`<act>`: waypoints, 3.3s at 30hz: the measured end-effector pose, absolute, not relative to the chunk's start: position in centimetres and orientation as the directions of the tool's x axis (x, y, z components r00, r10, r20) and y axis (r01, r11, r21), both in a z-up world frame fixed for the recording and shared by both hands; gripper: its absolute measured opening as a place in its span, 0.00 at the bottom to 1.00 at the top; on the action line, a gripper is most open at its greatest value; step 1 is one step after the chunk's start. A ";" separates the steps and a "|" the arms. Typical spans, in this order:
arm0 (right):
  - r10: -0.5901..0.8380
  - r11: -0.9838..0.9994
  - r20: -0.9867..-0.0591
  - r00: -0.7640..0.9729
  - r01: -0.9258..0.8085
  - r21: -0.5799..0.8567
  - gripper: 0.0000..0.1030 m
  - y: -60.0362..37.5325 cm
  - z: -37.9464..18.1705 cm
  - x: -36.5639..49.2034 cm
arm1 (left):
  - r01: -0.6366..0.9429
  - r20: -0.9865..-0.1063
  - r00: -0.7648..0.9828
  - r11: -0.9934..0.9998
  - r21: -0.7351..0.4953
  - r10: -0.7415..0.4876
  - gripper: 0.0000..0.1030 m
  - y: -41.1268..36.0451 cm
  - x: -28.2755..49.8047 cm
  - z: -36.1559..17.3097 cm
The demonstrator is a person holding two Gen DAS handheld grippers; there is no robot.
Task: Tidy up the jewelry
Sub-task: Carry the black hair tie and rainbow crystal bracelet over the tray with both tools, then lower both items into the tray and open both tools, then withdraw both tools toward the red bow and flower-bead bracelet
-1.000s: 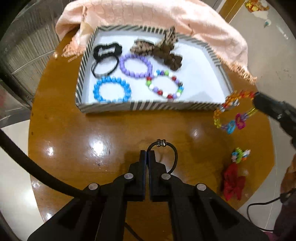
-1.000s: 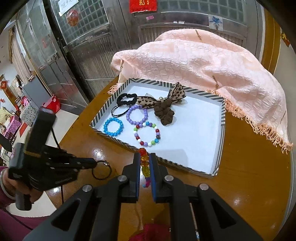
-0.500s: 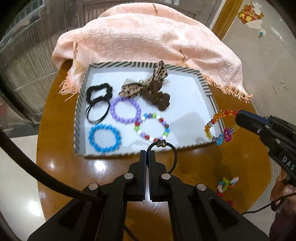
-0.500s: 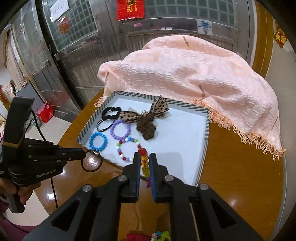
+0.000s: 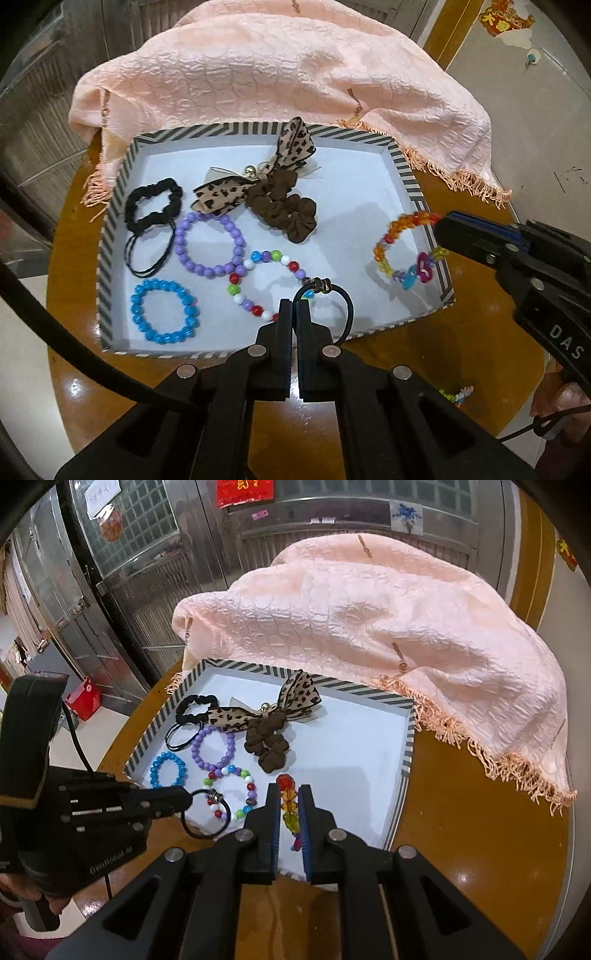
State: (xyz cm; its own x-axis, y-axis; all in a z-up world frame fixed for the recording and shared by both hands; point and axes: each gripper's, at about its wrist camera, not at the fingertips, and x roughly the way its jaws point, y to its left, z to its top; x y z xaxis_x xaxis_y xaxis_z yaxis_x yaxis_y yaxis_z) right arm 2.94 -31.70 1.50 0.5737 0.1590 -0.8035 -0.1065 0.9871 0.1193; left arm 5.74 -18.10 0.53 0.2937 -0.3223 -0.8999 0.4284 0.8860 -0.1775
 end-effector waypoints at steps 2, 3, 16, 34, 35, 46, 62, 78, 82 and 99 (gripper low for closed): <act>0.169 0.985 -0.809 0.562 -0.111 0.129 0.09 -31.8 1.1 3.9 | 0.428 -0.902 0.285 0.885 -0.183 -0.325 0.02 -18.7 6.0 0.2; 0.177 0.984 -0.812 0.556 -0.117 0.135 0.09 -31.8 0.8 4.5 | 0.429 -0.903 0.281 0.884 -0.186 -0.326 0.02 -18.9 6.1 0.0; 0.215 0.977 -0.864 0.456 -0.118 0.180 0.09 -33.2 -4.3 13.1 | 0.389 -0.919 0.206 0.890 -0.237 -0.335 0.02 -20.7 8.9 -3.3; 0.219 0.972 -0.855 0.469 -0.031 0.232 0.25 -35.1 -6.5 15.9 | 0.382 -0.932 0.225 0.906 -0.185 -0.285 0.15 -21.9 9.5 -4.4; 0.221 0.971 -0.851 0.477 -0.027 0.237 0.25 -35.3 -6.1 15.5 | 0.383 -0.932 0.226 0.905 -0.182 -0.283 0.17 -22.0 9.4 -4.4; 0.203 0.973 -0.818 0.538 -0.014 0.232 0.41 -36.0 -1.8 9.0 | 0.411 -0.919 0.282 0.900 -0.145 -0.277 0.24 -21.1 6.7 -2.5; 0.132 0.976 -0.816 0.563 0.070 0.207 0.49 -36.5 0.4 -3.4 | 0.501 -0.898 0.323 0.859 -0.107 -0.300 0.24 -19.2 0.2 -1.0; 0.109 0.958 -0.803 0.586 0.155 0.243 0.53 -34.5 0.3 -11.0 | 0.544 -0.877 0.354 0.834 -0.090 -0.325 0.24 -17.0 -4.5 0.4; 0.103 0.956 -0.806 0.583 0.165 0.242 0.54 -34.3 0.1 -12.0 | 0.548 -0.876 0.353 0.831 -0.092 -0.330 0.24 -16.7 -5.3 0.4; 0.040 0.949 -0.857 0.514 0.249 0.194 0.56 -35.8 -2.9 -16.3 | 0.589 -0.894 0.257 0.793 -0.156 -0.367 0.24 -17.7 -8.4 -1.2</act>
State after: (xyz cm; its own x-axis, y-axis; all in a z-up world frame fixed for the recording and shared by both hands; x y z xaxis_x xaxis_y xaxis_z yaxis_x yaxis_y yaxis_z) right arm -16.33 -35.78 -2.88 0.5141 0.0401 -0.8568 0.2492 0.9488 0.1939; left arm -8.45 -17.73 -1.19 0.2571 -0.3674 -0.8938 0.5892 0.7927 -0.1564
